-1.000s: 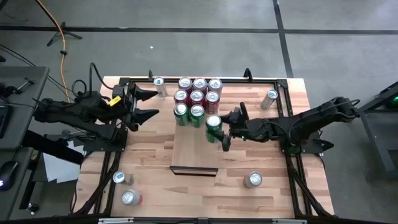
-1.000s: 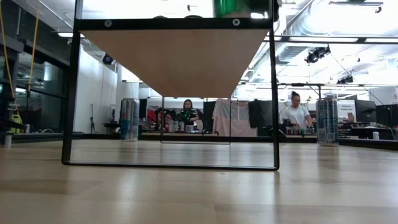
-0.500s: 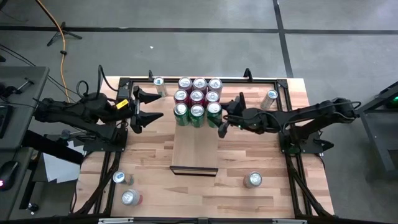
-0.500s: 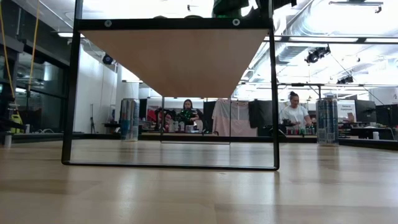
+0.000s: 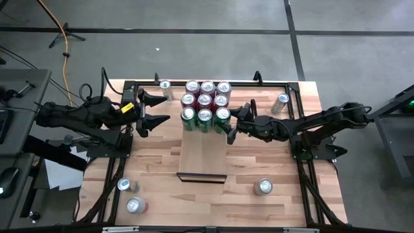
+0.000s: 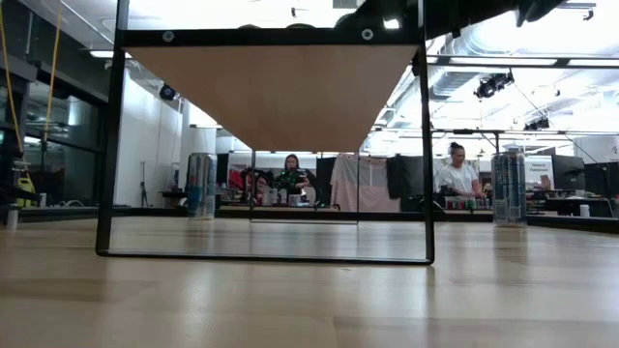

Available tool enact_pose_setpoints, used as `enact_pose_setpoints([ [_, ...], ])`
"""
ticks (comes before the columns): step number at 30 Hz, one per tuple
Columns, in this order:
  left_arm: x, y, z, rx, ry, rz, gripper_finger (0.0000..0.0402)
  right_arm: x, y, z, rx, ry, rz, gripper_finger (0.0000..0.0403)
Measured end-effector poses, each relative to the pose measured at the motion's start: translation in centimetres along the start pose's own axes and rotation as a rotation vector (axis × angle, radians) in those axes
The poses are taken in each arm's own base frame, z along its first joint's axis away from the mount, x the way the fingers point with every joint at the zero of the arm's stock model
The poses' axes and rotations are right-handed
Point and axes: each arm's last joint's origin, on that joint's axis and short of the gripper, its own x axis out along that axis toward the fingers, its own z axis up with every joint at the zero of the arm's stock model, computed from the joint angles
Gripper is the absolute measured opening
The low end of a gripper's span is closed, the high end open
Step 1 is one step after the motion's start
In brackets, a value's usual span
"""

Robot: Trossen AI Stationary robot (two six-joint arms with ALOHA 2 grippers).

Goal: Place canned beverage on shelf
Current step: Put the green soda can on the shelf

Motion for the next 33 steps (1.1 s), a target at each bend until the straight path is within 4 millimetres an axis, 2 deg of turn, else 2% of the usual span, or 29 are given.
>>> enact_pose_setpoints([
  [11,0.0,0.0,0.0,0.006,-0.002,0.008,0.0343,0.9,-0.6,-0.7,-0.036,0.038,0.004,0.0287],
  [17,0.0,0.0,0.0,0.001,-0.002,0.007,0.0343,1.1,-0.6,-1.0,-0.04,0.051,0.002,0.036],
  [20,0.0,0.0,0.0,0.0,-0.002,0.007,0.0343,1.1,-0.6,-1.0,-0.041,0.055,0.008,0.0377],
  [33,0.0,0.0,0.0,-0.001,-0.002,0.007,0.0343,1.1,-0.6,-1.1,-0.044,0.06,0.006,0.038],
])
